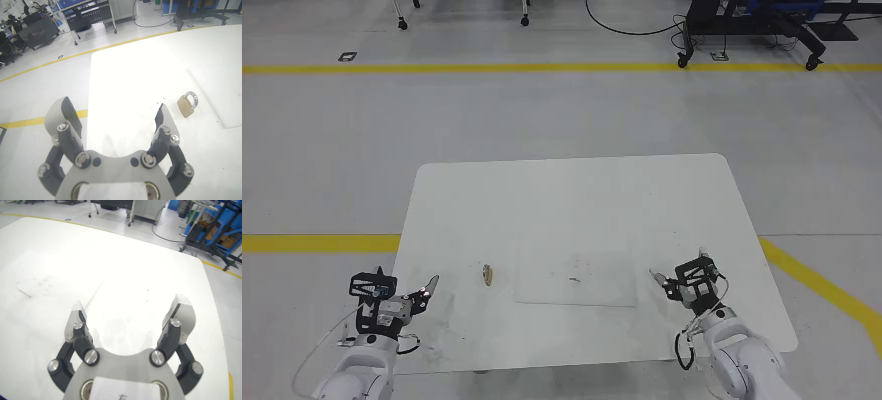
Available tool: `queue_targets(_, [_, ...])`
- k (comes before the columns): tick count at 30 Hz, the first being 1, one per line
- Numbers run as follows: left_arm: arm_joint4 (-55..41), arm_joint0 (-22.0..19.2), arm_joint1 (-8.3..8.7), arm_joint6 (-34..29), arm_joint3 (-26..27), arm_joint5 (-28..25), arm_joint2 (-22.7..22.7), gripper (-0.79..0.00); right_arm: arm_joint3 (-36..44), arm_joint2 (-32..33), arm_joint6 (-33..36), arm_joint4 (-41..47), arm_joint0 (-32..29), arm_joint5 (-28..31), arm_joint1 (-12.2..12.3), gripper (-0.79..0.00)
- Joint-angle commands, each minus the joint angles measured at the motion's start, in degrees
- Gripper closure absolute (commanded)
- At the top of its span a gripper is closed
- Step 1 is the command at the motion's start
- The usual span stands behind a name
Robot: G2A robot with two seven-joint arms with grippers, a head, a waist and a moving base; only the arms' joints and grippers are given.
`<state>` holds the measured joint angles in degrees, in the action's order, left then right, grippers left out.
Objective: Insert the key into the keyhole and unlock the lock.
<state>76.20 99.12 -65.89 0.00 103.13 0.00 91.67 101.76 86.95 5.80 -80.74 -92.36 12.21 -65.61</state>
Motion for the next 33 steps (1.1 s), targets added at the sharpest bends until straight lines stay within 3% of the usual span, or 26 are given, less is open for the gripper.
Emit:
queue_targets(1, [0.0,0.0,0.0,0.0,0.0,0.0,0.0,-0.785,-0.48,-1.07,1.38,-1.59,1.71,4.95,0.2,-0.785])
queue_targets(5, [0.0,0.0,0.0,0.0,0.0,0.0,0.0,-0.785,-1.74,-5.89,7.01,-6.46,6.38,13.66,0.38,-0.785])
queue_targets(10, [0.0,0.0,0.0,0.0,0.0,0.0,0.0,-0.785,-7.76,-15.21,15.33,-6.87,15.99,19.7,-0.72,-0.785])
queue_targets(14, [0.0,0.0,0.0,0.0,0.0,0.0,0.0,-0.785,-13.07,-21.33,17.57,-5.35,22.62,20.82,-2.03,-0.782])
queue_targets(17, [0.0,0.0,0.0,0.0,0.0,0.0,0.0,-0.785,-16.22,-24.02,16.68,-3.83,25.75,22.78,-2.68,-0.727])
queue_targets(18, [0.0,0.0,0.0,0.0,0.0,0.0,0.0,-0.785,-17.21,-24.48,16.48,-3.2,26.55,22.78,-2.86,-0.637])
queue_targets(20, [0.0,0.0,0.0,0.0,0.0,0.0,0.0,-0.785,-18.83,-25.38,16.1,-2.25,27.96,22.75,-3.19,-0.536])
queue_targets(21, [0.0,0.0,0.0,0.0,0.0,0.0,0.0,-0.785,-19.53,-25.74,15.83,-1.96,28.56,22.63,-3.33,-0.413])
queue_targets(23, [0.0,0.0,0.0,0.0,0.0,0.0,0.0,-0.785,-20.78,-26.53,15.33,-1.64,29.55,22.65,-3.58,-0.351])
queue_targets(28, [0.0,0.0,0.0,0.0,0.0,0.0,0.0,-0.785,-22.7,-28.47,13.14,-2.41,31.21,23.21,-4.01,-0.28])
queue_targets(30, [0.0,0.0,0.0,0.0,0.0,0.0,0.0,-0.785,-23.08,-28.99,12.35,-3.02,31.4,23.26,-4.08,-0.182])
queue_targets(32, [0.0,0.0,0.0,0.0,0.0,0.0,0.0,-0.785,-23.36,-29.31,11.64,-3.54,31.57,23.73,-4.09,0.0])
queue_targets(33, [0.0,0.0,0.0,0.0,0.0,0.0,0.0,-0.785,-23.38,-29.49,11.32,-3.78,31.6,24.02,-4.08,0.0])
